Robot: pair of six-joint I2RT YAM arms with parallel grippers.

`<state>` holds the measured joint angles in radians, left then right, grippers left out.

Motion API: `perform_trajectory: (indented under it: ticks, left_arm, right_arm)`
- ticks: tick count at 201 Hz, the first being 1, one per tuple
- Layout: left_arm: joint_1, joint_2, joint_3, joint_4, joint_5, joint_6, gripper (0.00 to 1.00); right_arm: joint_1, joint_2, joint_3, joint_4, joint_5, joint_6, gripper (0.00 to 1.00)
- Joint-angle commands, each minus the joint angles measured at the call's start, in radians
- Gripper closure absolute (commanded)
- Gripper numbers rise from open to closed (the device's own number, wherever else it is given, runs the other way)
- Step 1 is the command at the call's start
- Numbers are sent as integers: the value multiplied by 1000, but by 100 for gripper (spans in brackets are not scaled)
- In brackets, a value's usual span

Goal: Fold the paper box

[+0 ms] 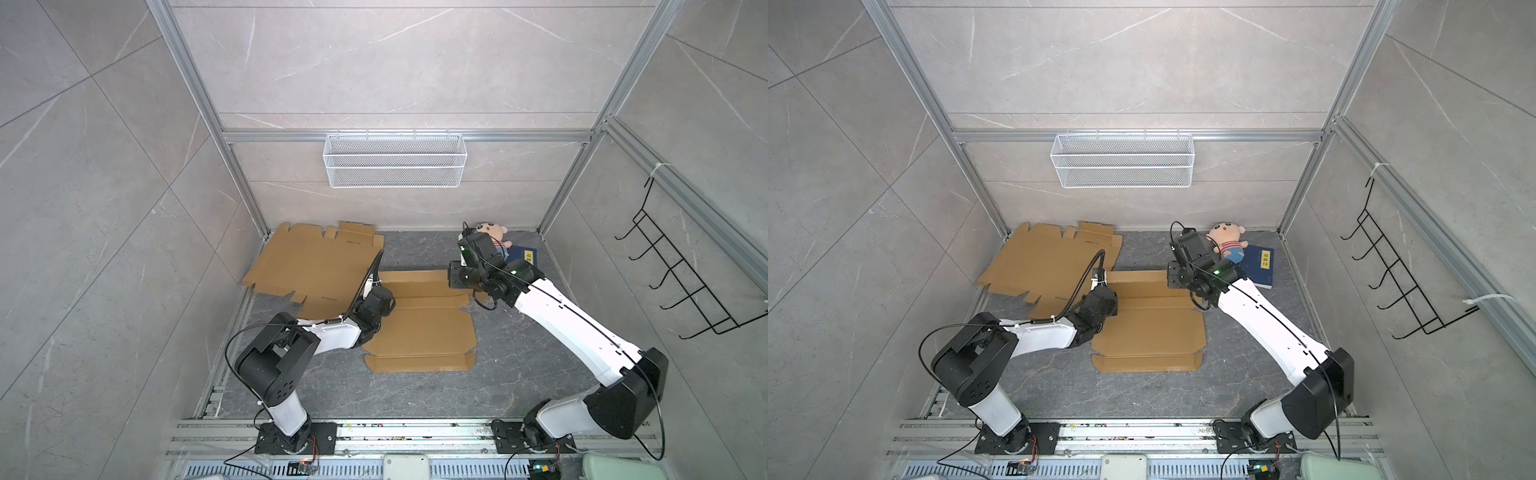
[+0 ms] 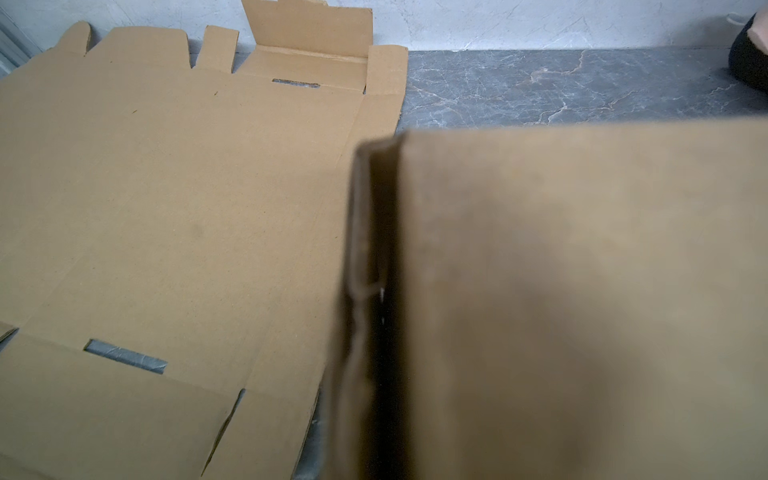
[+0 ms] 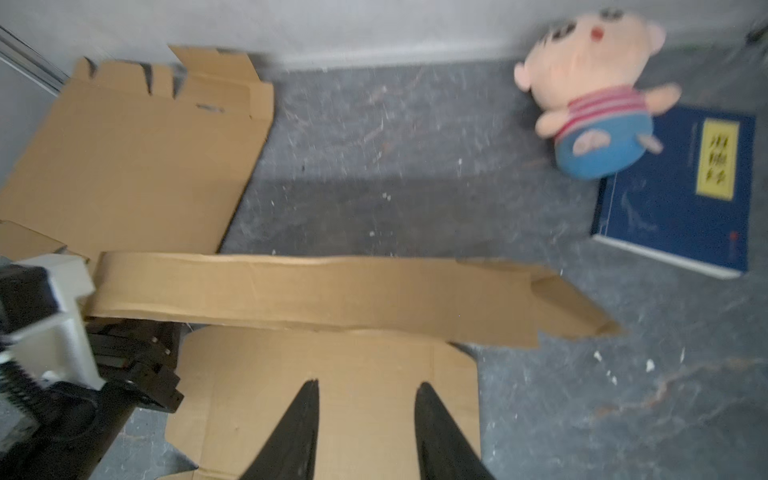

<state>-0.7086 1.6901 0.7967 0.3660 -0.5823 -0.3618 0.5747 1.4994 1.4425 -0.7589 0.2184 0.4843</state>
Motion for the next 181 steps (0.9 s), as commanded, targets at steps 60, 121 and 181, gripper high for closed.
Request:
perform_trajectory:
  ticks: [60,121,181]
  left_arm:
    - [-23,-18,-26,-16,-49,20,100]
    - [-25,-3,-28,-8,-42,20,100]
    - [-25,-5,-29,-9,-36,44,100]
  right_arm:
    - [2,196,157,-96,19,80,57]
    - [-33,261,128,-78,-38,86,59]
    - [-184,104,115,-79,-214,8,52]
